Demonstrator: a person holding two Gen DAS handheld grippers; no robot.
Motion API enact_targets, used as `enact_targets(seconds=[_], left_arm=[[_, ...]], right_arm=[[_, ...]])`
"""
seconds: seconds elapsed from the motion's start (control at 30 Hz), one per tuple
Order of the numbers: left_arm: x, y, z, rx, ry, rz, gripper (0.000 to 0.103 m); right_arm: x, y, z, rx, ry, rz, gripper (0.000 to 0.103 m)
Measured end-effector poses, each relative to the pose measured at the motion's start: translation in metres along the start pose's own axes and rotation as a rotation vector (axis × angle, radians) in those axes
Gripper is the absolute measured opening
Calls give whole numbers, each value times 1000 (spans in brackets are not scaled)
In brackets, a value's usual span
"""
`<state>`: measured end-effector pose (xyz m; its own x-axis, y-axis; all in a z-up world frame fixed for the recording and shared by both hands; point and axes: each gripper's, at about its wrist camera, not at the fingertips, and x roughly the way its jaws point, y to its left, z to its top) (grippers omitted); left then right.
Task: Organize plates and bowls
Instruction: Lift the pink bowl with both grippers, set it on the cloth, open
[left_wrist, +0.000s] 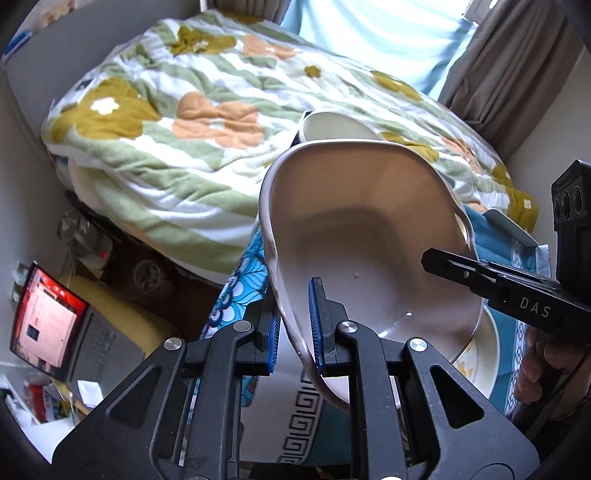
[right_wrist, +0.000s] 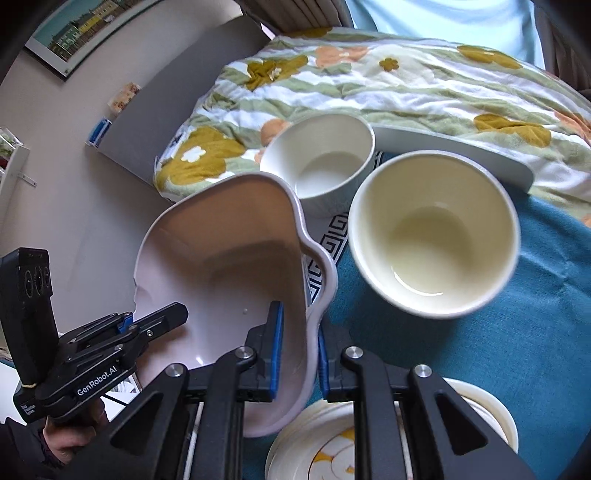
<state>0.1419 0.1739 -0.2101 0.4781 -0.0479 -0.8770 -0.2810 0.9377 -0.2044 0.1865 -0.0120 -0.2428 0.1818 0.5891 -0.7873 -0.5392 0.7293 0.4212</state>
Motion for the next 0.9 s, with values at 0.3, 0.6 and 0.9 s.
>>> enact_targets(seconds=[0.3, 0.6, 0.9], left_arm=[[-52, -92, -32, 84, -64, -56, 13], [-52, -227, -87, 222, -25, -173, 13], [21, -337, -123, 352, 115, -288, 13]], right_arm=[[-99, -26, -49, 29, -117, -25, 15], [-204, -93, -129, 140, -231, -134, 15], [-244, -187, -191, 343, -263, -266, 15]])
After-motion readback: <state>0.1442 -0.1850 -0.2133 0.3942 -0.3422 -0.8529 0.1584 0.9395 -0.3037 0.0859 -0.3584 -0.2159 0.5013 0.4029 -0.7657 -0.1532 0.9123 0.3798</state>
